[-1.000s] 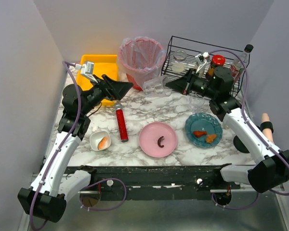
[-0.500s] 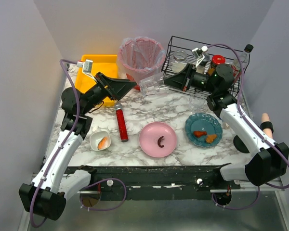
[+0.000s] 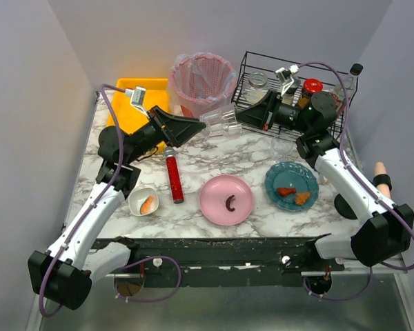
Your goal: Clear the kitchen counter
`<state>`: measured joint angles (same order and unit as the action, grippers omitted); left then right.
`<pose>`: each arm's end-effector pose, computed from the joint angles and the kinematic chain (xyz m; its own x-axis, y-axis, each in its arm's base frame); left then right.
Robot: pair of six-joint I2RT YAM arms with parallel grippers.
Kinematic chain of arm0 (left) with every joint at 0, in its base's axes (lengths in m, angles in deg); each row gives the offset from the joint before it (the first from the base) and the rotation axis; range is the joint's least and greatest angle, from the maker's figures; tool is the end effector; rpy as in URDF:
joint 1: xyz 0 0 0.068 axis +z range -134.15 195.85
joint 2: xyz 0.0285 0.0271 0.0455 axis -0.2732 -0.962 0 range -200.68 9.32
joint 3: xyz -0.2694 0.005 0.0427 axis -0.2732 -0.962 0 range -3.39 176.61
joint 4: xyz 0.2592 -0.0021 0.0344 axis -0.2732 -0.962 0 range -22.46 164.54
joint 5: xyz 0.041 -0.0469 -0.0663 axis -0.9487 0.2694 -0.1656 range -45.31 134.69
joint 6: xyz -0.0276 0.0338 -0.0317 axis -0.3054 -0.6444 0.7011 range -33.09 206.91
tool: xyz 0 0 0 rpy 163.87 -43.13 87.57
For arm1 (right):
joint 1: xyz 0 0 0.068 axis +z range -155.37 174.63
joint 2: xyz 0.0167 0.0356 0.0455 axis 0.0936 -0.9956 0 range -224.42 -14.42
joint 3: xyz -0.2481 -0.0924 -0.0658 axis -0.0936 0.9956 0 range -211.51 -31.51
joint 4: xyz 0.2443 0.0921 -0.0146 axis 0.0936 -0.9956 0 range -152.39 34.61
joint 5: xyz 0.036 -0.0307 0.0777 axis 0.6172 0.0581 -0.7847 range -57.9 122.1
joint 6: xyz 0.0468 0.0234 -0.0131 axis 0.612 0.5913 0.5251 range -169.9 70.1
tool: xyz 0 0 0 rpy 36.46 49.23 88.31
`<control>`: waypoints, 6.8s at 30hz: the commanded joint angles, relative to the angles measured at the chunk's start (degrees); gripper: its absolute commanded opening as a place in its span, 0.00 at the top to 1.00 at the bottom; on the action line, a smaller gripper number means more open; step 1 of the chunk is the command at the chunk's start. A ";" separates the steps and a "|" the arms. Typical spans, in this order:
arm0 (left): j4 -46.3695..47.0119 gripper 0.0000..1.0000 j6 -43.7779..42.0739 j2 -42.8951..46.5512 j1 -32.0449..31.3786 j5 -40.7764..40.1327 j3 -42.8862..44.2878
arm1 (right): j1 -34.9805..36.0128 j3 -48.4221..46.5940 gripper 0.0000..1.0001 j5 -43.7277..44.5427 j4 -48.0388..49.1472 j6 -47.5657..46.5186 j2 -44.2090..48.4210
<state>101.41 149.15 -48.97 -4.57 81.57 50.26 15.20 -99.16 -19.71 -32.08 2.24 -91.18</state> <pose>0.2035 -0.0987 0.4169 -0.5425 -0.5533 -0.6321 0.6863 0.1420 -0.7133 0.2748 0.1330 0.4146 -0.5937 0.2986 -0.7472 -0.7525 0.1227 0.6470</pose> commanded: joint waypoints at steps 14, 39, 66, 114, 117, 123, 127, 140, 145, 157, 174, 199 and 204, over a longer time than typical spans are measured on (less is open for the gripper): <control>11.18 0.01 5.96 -2.71 -3.66 2.05 -3.11 | 0.16 -0.28 0.99 -2.50 7.28 4.37 -0.77; 15.40 0.10 8.69 -5.96 -6.29 1.96 -1.62 | 0.16 0.60 0.99 -3.21 9.30 5.60 -1.21; 17.78 0.13 9.75 -5.18 -6.47 -0.67 -2.58 | 0.16 2.44 0.99 -3.82 11.85 6.40 -1.30; -40.99 1.00 -27.31 0.63 15.41 -20.94 15.16 | -7.48 8.42 0.36 1.45 -6.42 -5.81 6.35; -47.42 1.00 -32.96 -2.35 16.90 -26.76 21.30 | -7.48 8.51 0.36 2.76 -10.29 -8.98 7.23; -60.78 1.00 -42.36 -14.03 18.67 -38.00 34.05 | -7.48 7.81 0.36 5.49 -18.20 -15.30 8.72; -66.67 1.00 -47.64 -20.89 18.76 -43.73 37.67 | -7.48 7.63 0.36 7.78 -21.55 -17.86 9.43; -70.73 1.00 -51.43 -38.65 18.76 -51.39 43.46 | -7.48 9.38 0.36 8.48 -22.61 -19.27 8.55; -70.73 1.00 -50.11 -45.60 18.76 -50.33 47.77 | -7.48 10.35 0.36 9.45 -23.22 -20.76 8.99; -67.65 1.00 -45.36 -55.18 17.18 -41.54 48.39 | -7.48 9.83 0.36 10.59 -27.35 -22.87 9.16; -69.94 0.77 -45.63 -59.05 15.94 -40.66 48.13 | -7.48 9.65 0.36 10.59 -28.76 -23.75 8.64; -71.96 0.01 -46.68 -59.14 15.94 -42.07 48.22 | -7.48 8.95 0.36 11.82 -30.60 -23.66 7.67; -72.40 0.01 -46.68 -57.83 15.94 -42.68 48.66 | -7.48 8.60 0.36 15.50 -32.36 -24.10 8.02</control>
<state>30.53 102.75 -107.70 11.54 40.20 98.17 7.77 -89.50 -8.30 -61.94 -20.95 -83.15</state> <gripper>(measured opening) 0.987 0.642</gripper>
